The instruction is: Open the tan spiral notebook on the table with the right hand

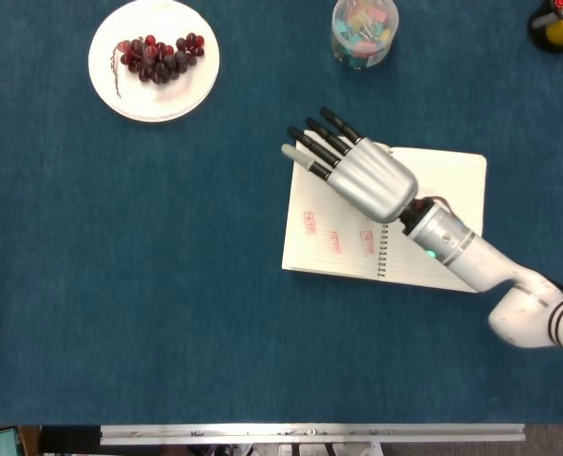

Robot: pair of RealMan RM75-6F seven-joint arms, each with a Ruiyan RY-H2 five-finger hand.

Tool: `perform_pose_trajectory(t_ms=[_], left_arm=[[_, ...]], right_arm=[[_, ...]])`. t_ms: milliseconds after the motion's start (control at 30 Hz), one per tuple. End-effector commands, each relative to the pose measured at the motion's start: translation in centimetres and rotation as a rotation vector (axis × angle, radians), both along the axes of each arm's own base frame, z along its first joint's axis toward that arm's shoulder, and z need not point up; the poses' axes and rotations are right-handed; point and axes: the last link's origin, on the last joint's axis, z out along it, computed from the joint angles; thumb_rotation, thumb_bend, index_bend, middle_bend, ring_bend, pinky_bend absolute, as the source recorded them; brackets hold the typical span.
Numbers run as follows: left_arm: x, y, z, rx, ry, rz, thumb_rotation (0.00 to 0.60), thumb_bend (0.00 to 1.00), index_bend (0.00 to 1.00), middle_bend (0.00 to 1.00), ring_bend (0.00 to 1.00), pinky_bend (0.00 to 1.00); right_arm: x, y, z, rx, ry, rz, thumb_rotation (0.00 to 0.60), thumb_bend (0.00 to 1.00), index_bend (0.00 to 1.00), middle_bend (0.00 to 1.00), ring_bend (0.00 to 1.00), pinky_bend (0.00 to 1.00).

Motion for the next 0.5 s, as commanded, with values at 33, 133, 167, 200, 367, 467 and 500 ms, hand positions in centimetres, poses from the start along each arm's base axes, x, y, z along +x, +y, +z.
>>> perform_pose_trajectory(t_ms=[33, 133, 167, 200, 367, 467, 500], left_arm=[[-0.1, 0.0, 0.0, -0.001, 0.0, 0.003, 0.6, 0.41, 0.14, 0.11, 0.1, 0.14], [-0.1, 0.0, 0.0, -0.002, 0.0, 0.004, 0.6, 0.41, 0.14, 0.11, 0.1, 0.14], [-0.1, 0.0, 0.0, -0.003, 0.001, 0.004, 0.6, 0.41, 0.14, 0.11, 0.1, 0.14], [-0.1, 0.0, 0.0, -0.003, 0.001, 0.003, 0.6, 0.41, 0.14, 0.11, 0.1, 0.14], [-0.1, 0.0, 0.0, -0.003, 0.001, 0.002, 0.6, 0.41, 0.14, 0.11, 0.1, 0.14], [-0.1, 0.0, -0.1, -0.002, 0.001, 0.002, 0.6, 0.41, 0.14, 0.11, 0.1, 0.14], [-0.1, 0.0, -0.1, -0.002, 0.001, 0.001, 0.6, 0.41, 0.14, 0.11, 0.1, 0.14]], right_arm=[[0.1, 0.3, -0.5, 0.012, 0.008, 0.006, 0.6, 0.0, 0.0, 0.0, 0.0, 0.0], [0.2, 0.7, -1.0, 0.027, 0.011, 0.009, 0.6, 0.0, 0.0, 0.0, 0.0, 0.0], [0.2, 0.9, -1.1, 0.033, 0.011, 0.011, 0.6, 0.0, 0.0, 0.0, 0.0, 0.0], [0.2, 1.0, -1.2, 0.038, 0.01, 0.013, 0.6, 0.0, 0.0, 0.0, 0.0, 0.0], [0.0, 2.0, -1.2, 0.068, 0.0, 0.023, 0.6, 0.0, 0.0, 0.0, 0.0, 0.0], [-0.2, 2.8, -0.7, 0.081, -0.01, 0.039, 0.6, 0.0, 0.0, 0.0, 0.0, 0.0], [-0.3, 3.0, -0.4, 0.082, -0.016, 0.043, 0.6, 0.0, 0.0, 0.0, 0.0, 0.0]])
